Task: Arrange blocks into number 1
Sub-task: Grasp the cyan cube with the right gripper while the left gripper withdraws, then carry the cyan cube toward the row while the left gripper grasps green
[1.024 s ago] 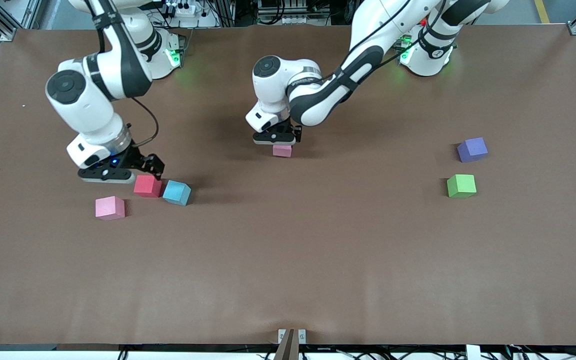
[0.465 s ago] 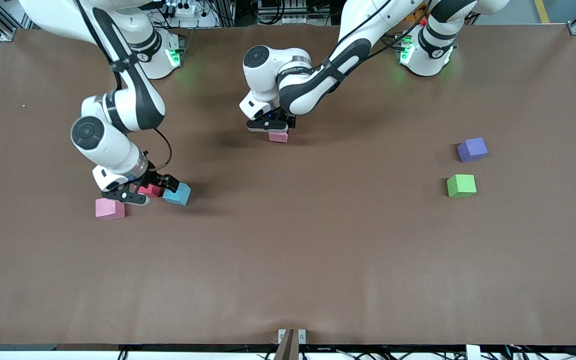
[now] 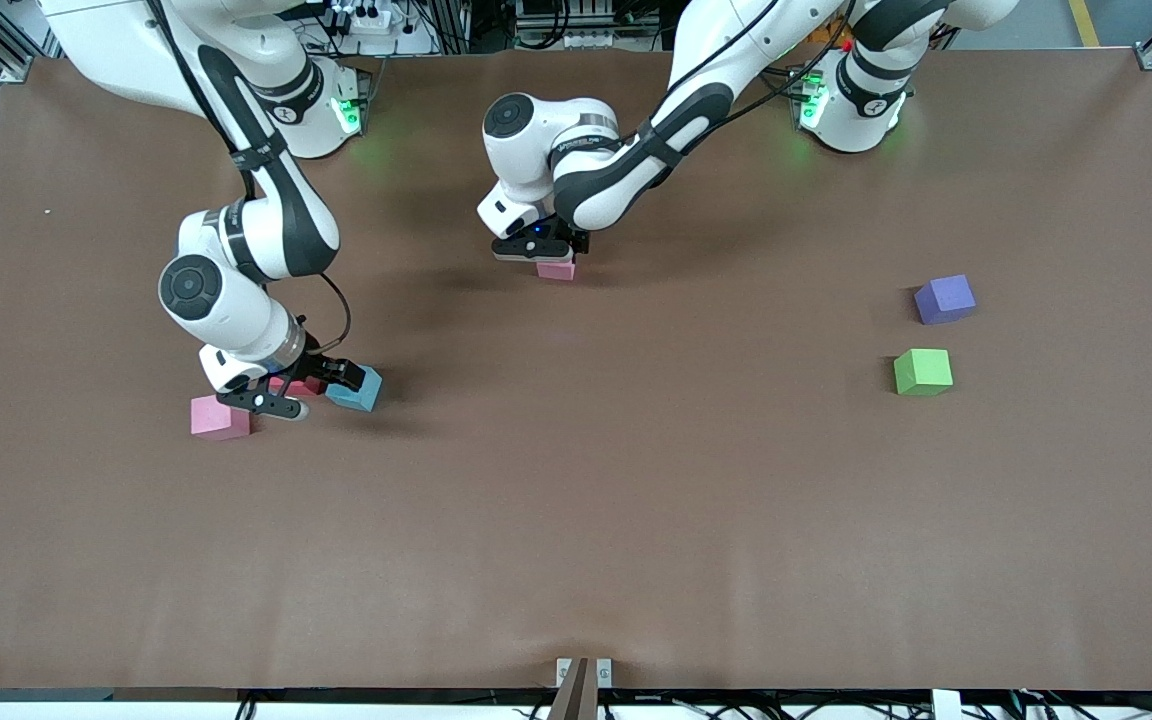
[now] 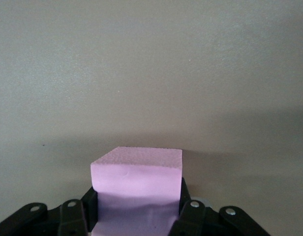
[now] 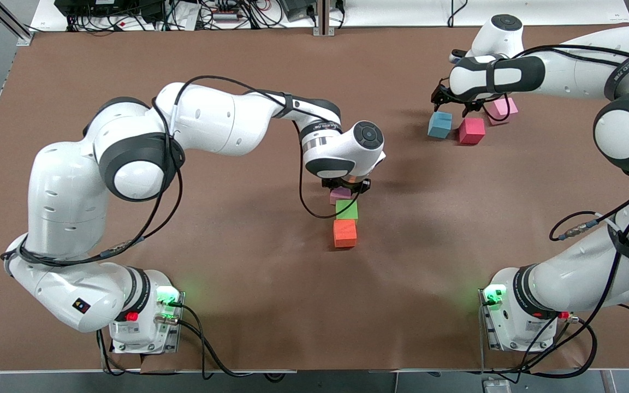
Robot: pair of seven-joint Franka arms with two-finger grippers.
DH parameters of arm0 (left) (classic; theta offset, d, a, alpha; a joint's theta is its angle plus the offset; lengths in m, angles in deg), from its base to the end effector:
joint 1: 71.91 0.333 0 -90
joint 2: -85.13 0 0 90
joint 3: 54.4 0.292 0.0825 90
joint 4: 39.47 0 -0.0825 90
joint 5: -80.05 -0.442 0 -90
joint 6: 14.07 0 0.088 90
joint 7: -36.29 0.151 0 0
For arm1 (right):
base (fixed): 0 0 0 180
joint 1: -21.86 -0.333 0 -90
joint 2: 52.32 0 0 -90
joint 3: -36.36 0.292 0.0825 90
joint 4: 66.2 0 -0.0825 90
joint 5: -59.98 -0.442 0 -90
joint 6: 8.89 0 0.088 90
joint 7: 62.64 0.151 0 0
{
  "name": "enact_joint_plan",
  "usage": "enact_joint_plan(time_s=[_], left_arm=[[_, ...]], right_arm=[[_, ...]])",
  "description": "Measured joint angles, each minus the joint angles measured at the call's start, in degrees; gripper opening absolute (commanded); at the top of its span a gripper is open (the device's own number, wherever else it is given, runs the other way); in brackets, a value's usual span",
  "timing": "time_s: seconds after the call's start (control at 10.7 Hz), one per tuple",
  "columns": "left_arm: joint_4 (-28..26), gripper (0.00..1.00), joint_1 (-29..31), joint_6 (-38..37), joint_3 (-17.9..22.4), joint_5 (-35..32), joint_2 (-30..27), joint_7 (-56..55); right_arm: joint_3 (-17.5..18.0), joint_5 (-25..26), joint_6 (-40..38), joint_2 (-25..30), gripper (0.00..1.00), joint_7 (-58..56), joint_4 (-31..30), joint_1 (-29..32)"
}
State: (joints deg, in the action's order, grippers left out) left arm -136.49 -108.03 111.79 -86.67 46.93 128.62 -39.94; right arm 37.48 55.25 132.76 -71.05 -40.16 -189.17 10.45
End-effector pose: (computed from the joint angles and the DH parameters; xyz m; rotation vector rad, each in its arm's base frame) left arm 0.2890 -0.6216 0.0967 -3.0242 0.1964 -0.0425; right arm 0.5837 0.1324 0.1363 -3.0649 0.3687 0.0281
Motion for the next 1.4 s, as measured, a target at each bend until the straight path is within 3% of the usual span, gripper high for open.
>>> enact_joint_plan(time_s=[0.37,0.47,0.56,1.02,1.4], left_arm=[[1.35,0.00,-0.42,-0.11,0.00,1.49,0.67,-0.05],[1.47,0.33,-0.99,-0.11,0.00,1.96,0.77,-0.05],[1.61,0.99,-1.47,-0.11,0.01,1.99,0.85,-0.10],[1.89,1.00,-1.63,-0.16,0.58,2.00,1.02,-0.19],[3.35,1.00,0.95,-2.99,2.31,2.00,0.38,-0.30]], right_arm=[[-4.00,-1.98,1.43,-1.90,0.97,0.09,0.19,-4.26],[-4.70,-1.99,1.58,-2.32,0.97,0.26,0.34,-5.21],[-5.42,-2.00,1.59,-2.68,0.96,0.39,0.52,-6.08],[-6.38,-2.01,1.65,-4.15,0.91,0.50,1.32,-7.81],[-7.90,-2.06,3.96,-6.69,0.80,0.53,1.85,-9.36]])
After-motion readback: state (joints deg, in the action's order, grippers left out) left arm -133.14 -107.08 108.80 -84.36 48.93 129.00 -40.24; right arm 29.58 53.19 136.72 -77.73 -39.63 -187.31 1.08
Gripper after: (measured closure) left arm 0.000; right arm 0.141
